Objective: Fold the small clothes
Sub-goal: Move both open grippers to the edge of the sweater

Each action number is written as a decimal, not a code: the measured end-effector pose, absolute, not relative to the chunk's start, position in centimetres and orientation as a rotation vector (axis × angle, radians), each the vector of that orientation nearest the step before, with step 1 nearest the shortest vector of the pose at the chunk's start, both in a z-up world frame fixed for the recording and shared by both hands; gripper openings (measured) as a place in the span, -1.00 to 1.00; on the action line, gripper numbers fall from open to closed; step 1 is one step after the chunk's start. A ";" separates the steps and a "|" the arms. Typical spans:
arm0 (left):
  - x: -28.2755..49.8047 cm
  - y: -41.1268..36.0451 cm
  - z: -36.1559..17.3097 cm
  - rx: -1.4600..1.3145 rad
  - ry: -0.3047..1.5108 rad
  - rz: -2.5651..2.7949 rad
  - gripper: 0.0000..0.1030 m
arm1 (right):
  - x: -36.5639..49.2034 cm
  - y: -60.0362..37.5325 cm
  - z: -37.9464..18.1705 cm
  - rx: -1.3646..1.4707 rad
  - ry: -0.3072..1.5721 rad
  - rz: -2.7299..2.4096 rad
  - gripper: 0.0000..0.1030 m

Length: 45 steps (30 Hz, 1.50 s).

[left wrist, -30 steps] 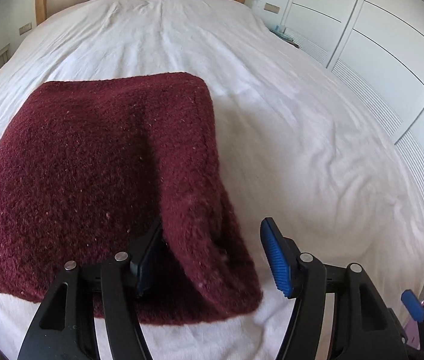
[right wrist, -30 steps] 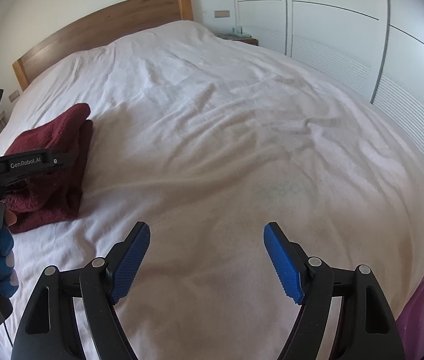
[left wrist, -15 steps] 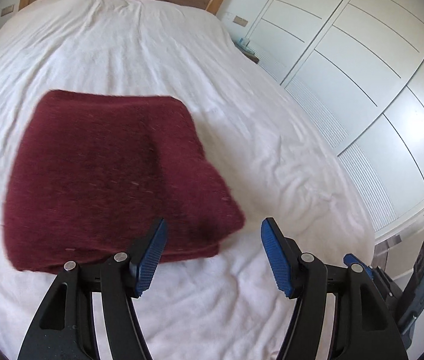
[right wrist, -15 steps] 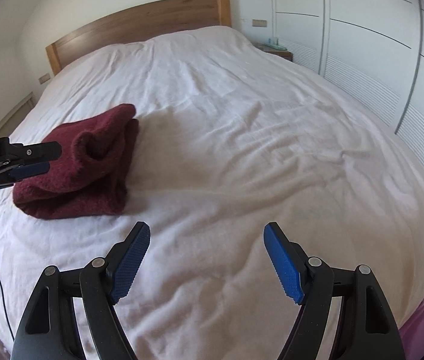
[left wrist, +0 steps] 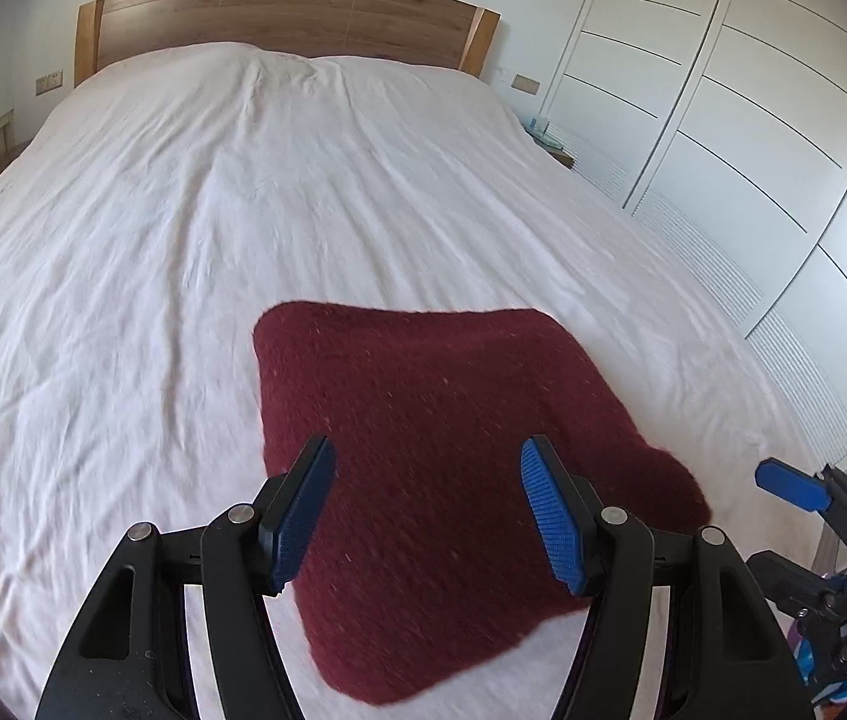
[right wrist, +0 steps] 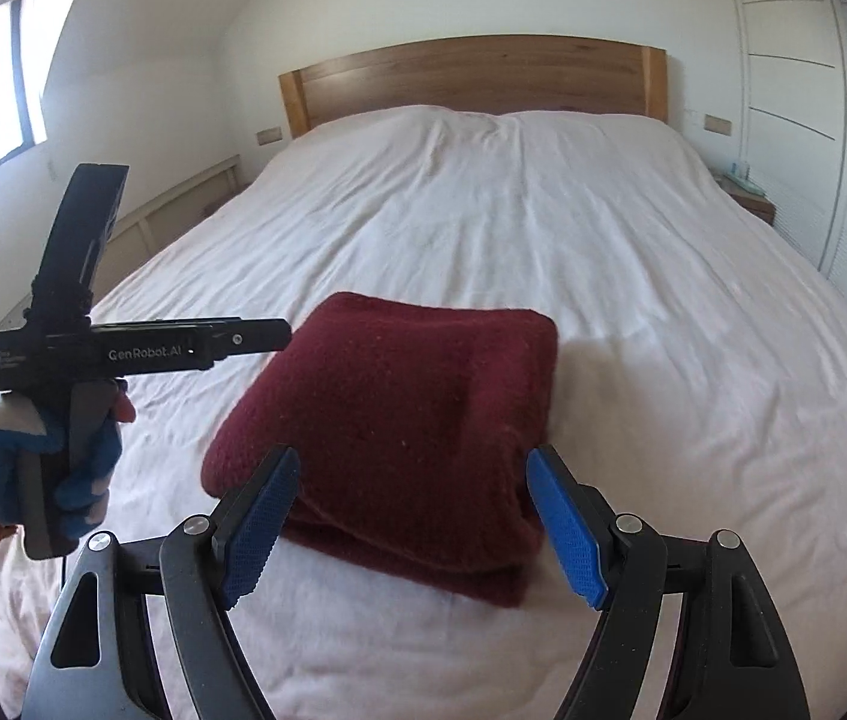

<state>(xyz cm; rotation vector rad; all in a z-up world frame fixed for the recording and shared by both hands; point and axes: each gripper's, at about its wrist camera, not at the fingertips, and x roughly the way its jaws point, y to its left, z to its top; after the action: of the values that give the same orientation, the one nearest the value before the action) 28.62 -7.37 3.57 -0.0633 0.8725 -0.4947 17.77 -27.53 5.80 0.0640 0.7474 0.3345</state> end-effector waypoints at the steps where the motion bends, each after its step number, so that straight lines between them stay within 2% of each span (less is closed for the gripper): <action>1: 28.9 -7.3 3.2 -0.061 0.871 -0.502 0.14 | 18.7 -27.1 5.5 0.062 0.751 0.344 0.54; 7: 30.5 -8.4 0.0 0.035 0.884 -0.529 0.14 | 23.6 -26.1 1.4 0.039 0.815 0.355 0.54; 12: 30.0 -9.9 -3.8 0.088 0.904 -0.530 0.15 | 26.1 -28.5 -4.2 -0.013 0.937 0.259 0.54; 17: 27.3 -11.1 -5.4 0.156 0.881 -0.540 0.24 | 24.9 -33.3 -8.4 0.239 1.006 0.312 0.60; 26: 24.1 -12.0 -5.7 0.190 0.876 -0.542 0.25 | 21.9 -34.6 -8.4 0.248 1.005 0.279 0.60; 33: 24.1 -11.6 -4.9 0.154 0.881 -0.523 0.29 | 21.6 -35.0 -5.5 0.214 0.984 0.244 0.61; 45: 26.2 -5.8 -2.6 -0.009 0.902 -0.467 0.33 | 22.6 -34.4 -1.9 0.234 0.931 0.261 0.63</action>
<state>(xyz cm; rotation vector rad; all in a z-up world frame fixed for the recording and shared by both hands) 26.20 -5.77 -2.56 -0.0092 0.9017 -0.4674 22.59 -34.43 -1.93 0.2339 0.9313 0.2605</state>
